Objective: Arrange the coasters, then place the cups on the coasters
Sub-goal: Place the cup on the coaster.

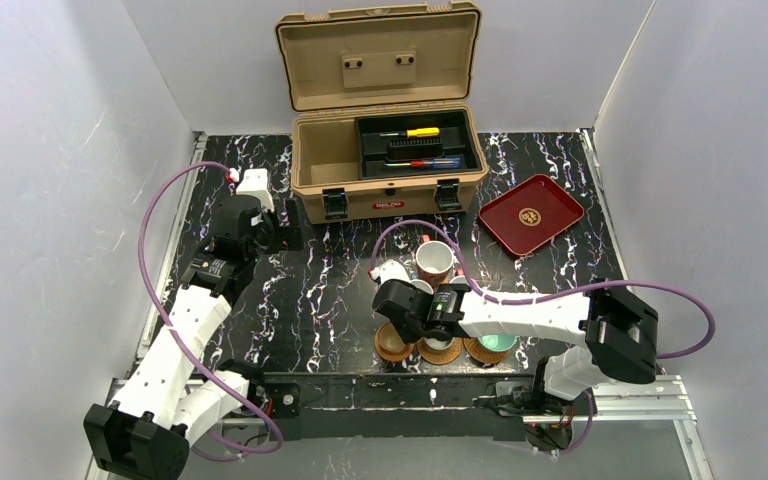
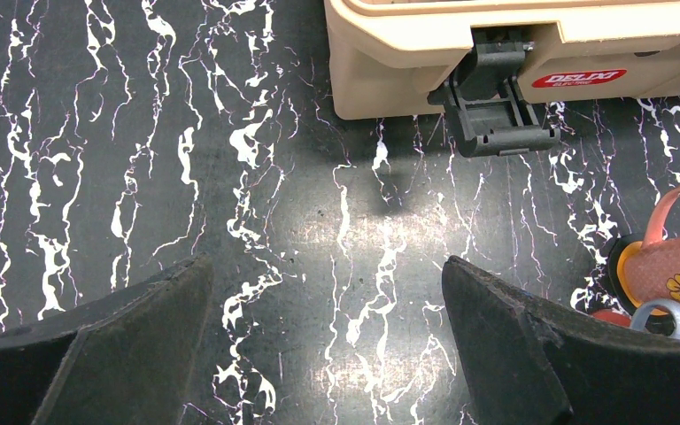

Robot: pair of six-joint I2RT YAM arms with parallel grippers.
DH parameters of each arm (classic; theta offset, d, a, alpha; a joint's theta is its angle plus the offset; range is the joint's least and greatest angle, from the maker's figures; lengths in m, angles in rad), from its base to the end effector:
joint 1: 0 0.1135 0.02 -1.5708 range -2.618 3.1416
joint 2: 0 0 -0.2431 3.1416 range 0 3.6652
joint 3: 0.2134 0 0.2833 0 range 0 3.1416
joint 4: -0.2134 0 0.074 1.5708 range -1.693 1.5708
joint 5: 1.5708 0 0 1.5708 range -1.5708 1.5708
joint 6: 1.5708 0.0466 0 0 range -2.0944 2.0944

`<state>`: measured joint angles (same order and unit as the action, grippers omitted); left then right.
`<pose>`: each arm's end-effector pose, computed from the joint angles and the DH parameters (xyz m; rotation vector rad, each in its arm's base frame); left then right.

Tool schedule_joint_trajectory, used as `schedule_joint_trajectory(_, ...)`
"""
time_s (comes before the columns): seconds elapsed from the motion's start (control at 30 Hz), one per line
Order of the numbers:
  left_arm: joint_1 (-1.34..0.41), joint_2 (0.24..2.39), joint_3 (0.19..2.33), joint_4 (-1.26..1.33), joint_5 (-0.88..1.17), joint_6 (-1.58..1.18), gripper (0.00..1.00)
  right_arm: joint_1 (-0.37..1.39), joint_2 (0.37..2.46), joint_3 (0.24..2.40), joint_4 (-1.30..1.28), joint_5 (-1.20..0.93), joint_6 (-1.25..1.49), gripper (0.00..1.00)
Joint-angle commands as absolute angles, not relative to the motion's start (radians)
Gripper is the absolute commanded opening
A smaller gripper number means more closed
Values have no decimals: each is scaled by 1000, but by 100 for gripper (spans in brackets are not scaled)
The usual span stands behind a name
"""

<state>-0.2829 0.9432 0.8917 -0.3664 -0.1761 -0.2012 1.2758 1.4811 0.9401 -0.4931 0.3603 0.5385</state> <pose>0.2581 -0.0665 0.3073 -0.0327 1.9842 -0.1389 0.1107 0.3077 0.1634 -0.7910 2.3982 0.2634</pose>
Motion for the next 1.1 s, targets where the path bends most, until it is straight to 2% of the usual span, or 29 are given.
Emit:
schedule_joint_trajectory(0.0,-277,942,886,-368,-178,-196,99,1268,1489,933,-461,357,534,1)
schedule_joint_trajectory(0.3,-276,940,886,-368,-176,-196,99,1260,1500,928,-459,345,524,1)
schedule_joint_trajectory(1.07,-278,930,887,-371,-176,-194,99,1259,1482,953,-479,331,498,32)
